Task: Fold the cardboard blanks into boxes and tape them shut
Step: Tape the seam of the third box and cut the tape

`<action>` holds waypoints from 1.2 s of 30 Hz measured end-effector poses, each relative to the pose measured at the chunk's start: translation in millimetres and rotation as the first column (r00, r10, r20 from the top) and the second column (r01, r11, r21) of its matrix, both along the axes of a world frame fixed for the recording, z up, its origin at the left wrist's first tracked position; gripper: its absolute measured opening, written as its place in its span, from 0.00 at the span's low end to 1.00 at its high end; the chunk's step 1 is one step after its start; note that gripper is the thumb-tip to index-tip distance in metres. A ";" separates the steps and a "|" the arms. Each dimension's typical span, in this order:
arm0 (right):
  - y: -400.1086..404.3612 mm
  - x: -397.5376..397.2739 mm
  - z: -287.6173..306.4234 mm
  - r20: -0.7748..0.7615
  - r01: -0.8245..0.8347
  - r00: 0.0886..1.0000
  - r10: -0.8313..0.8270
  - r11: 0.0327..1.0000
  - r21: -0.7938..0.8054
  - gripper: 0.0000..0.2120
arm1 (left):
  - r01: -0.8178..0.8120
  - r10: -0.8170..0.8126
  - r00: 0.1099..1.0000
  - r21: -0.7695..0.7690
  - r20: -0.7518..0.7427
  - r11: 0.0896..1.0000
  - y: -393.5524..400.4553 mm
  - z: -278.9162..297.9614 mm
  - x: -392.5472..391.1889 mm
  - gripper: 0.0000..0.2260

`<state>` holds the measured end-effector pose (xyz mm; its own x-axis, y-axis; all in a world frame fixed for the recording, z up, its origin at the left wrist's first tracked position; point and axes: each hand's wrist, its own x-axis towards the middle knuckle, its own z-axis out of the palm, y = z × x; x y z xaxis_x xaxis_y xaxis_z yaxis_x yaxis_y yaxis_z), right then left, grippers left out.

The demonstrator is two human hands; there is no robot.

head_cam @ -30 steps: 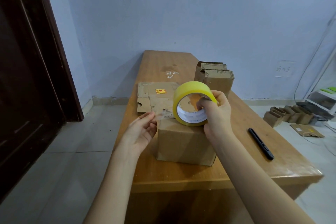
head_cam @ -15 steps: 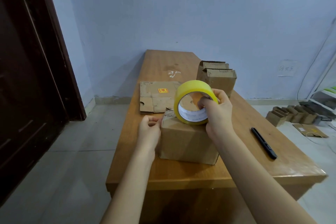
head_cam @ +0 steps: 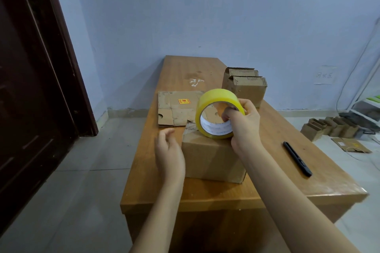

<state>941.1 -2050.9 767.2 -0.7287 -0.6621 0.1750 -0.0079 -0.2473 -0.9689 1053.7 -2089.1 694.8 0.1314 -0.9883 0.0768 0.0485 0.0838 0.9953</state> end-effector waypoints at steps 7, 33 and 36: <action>-1.5 -1.9 -1.2 -0.004 0.009 1.000 -0.009 1.000 -0.003 0.10 | 0.350 -0.355 0.935 -0.128 -0.021 0.928 17.9 -2.3 -4.2 0.21; 14.1 -29.8 -12.0 -0.608 -0.032 0.778 0.159 0.976 0.215 0.07 | 0.429 0.241 0.405 -0.416 0.882 0.802 15.4 8.0 12.4 0.30; 13.5 -37.1 -15.6 -0.366 0.012 0.931 0.008 0.999 0.052 0.07 | 0.433 0.259 0.366 -0.410 0.894 0.803 14.1 7.7 13.4 0.30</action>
<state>904.0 -2037.4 751.7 -0.6221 -0.6759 0.3951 -0.3648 -0.1963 -0.9102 1067.0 -2075.0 702.5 -0.4431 -0.7180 0.5368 -0.7660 0.6143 0.1894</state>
